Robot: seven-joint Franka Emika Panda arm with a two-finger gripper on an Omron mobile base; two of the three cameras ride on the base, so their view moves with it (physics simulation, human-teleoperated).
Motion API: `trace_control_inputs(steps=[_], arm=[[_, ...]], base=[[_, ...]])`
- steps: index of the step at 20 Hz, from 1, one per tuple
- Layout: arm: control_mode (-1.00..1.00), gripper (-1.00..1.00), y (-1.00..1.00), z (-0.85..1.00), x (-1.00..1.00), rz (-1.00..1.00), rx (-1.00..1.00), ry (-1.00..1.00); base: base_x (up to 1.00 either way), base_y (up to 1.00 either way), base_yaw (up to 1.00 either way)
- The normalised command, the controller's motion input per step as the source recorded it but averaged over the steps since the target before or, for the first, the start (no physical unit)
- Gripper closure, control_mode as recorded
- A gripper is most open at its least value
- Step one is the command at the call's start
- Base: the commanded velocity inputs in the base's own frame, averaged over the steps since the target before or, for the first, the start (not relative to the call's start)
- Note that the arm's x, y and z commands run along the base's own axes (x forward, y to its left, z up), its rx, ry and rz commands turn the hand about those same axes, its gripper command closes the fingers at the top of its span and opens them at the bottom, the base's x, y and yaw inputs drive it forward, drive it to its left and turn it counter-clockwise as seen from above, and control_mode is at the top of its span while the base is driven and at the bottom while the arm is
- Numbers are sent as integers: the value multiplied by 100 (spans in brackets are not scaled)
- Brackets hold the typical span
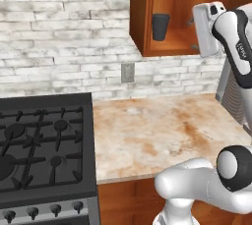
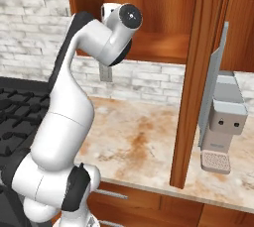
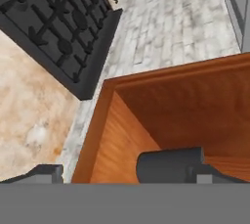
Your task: There is a bowl on the dining counter. Grab a lemon wedge from the fridge and place it in the bowl. Then get the liquor bottle and glass cup from the cabinet and place them next to the bowl.
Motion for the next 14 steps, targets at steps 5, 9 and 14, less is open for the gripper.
trace_control_inputs(steps=[5,9,14], arm=[[-100,-100,0,0,26,0,-21,-20],[-100,-100,6,-14,16,0,-22,-40],[-100,-100,8,-7,14,0,-7,-27]], base=[[0,0,0],[0,0,0],[0,0,0]])
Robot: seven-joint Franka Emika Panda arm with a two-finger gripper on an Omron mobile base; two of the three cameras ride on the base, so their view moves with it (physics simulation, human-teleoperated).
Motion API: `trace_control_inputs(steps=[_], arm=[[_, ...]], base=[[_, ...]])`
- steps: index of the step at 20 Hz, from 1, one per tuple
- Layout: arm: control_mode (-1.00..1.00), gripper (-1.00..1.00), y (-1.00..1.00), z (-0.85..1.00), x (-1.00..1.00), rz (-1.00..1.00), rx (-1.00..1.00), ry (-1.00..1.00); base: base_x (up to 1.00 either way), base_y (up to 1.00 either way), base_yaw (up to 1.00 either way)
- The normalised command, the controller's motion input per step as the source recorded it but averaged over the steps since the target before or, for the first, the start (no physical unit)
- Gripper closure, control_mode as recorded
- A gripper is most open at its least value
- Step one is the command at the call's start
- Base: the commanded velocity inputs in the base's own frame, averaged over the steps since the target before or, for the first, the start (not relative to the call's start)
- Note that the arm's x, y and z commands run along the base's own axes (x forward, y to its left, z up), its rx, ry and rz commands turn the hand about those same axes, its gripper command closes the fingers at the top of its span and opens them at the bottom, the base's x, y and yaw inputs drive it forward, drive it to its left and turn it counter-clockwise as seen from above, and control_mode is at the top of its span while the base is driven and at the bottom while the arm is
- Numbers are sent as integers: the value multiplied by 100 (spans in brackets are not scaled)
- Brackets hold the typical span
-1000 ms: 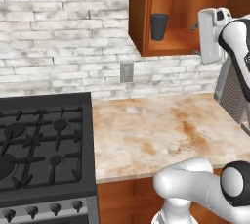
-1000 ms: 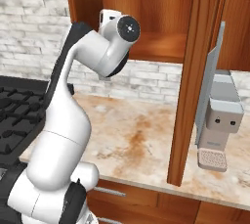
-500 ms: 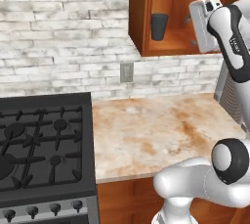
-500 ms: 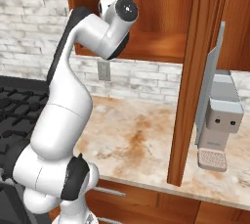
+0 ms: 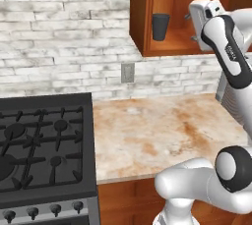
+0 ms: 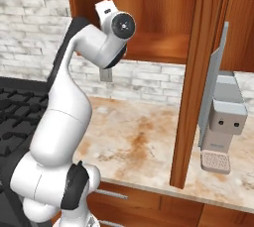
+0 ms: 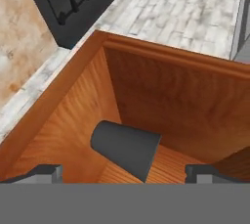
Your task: There is a bowl on the dining counter. Grab a lemon wedge from the fridge and place it in the bowl. Then get the liquor bottle and glass cup from the cabinet and place them next to the bowl.
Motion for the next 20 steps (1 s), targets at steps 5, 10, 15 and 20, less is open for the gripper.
trace_control_inputs(steps=[5,10,15,20], arm=[[-100,-100,0,4,34,0,0,-2],[-100,-100,0,13,33,0,2,9],[-100,-100,0,5,24,0,0,5],[-100,-100,6,0,7,0,0,0]], base=[[0,0,0],[0,0,0],[0,0,0],[0,0,0]])
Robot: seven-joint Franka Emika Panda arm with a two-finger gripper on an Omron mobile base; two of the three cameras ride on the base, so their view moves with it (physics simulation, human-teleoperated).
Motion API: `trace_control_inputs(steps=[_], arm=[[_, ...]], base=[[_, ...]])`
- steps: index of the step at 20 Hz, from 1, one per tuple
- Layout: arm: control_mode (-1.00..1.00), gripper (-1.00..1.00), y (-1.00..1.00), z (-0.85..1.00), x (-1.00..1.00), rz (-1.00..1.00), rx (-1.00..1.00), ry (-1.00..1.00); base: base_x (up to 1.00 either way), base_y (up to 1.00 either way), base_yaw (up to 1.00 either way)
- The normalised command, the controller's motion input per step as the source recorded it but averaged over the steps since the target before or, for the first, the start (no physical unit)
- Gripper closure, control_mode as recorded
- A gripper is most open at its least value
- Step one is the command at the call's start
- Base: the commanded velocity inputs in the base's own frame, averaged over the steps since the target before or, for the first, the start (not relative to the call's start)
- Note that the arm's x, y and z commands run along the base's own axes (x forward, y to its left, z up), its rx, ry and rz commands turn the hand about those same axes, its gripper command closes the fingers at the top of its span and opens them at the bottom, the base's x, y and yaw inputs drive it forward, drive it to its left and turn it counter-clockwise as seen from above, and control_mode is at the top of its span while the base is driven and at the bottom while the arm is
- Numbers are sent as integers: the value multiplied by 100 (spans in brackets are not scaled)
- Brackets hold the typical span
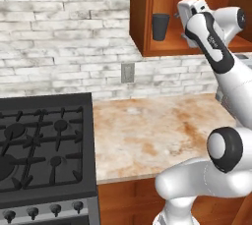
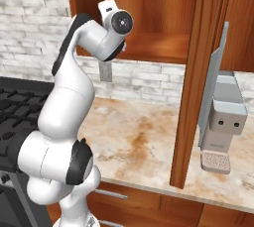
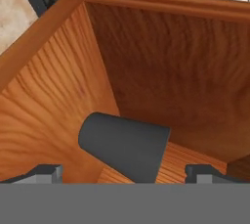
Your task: There is a bowl on the dining counter. Grab a lemon wedge from the fridge and place it in the bowl. Then get the liquor bottle and glass cup from the cabinet and place them next to the bowl.
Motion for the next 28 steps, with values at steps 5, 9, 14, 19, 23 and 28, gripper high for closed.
trace_control_inputs(steps=[5,9,14,19,23,28], arm=[[-100,-100,6,0,20,0,0,0],[-100,-100,2,0,28,0,0,0],[-100,-100,0,0,24,0,0,0],[-100,-100,0,1,18,0,0,0],[-100,-100,2,0,18,0,0,0],[-100,-100,4,0,17,0,0,0]], base=[[0,0,0],[0,0,0],[0,0,0],[0,0,0],[0,0,0],[0,0,0]])
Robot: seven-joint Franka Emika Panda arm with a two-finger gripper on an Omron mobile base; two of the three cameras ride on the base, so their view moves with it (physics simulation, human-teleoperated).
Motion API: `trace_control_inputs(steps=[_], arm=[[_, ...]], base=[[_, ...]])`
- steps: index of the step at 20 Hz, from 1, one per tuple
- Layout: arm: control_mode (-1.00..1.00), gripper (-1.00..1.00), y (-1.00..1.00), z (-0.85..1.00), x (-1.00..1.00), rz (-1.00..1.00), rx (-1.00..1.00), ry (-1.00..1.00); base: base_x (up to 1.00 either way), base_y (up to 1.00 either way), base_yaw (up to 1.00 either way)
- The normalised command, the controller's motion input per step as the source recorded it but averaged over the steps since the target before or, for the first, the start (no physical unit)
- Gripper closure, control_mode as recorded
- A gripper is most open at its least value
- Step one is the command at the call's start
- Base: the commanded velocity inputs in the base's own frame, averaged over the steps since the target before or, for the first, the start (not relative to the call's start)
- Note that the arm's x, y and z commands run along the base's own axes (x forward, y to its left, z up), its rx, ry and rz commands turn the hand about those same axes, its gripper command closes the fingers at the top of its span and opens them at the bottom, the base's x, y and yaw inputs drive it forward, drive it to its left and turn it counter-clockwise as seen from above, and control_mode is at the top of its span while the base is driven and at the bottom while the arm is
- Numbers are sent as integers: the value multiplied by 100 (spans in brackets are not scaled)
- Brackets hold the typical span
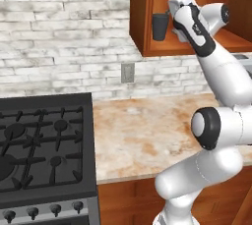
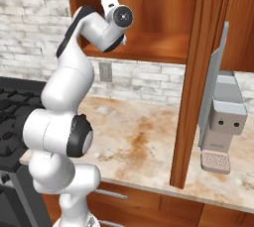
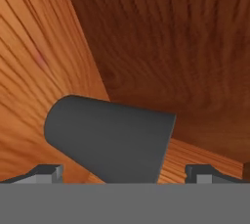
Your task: There is a bowl on the dining counter. Grab a lemon wedge from the fridge and place it in the bowl. Then get the liquor bottle and glass cup from the cabinet and place them next to the bowl.
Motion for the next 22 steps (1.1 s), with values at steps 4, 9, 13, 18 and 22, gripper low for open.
trace_control_inputs(steps=[4,9,13,18,22], arm=[[-100,-100,3,0,20,0,0,0],[-100,-100,4,0,19,0,0,0],[-100,-100,5,0,18,0,0,0],[-100,-100,5,0,18,0,0,0],[-100,-100,10,-4,7,0,0,1]], base=[[0,0,0],[0,0,0],[0,0,0],[0,0,0],[0,0,0]])
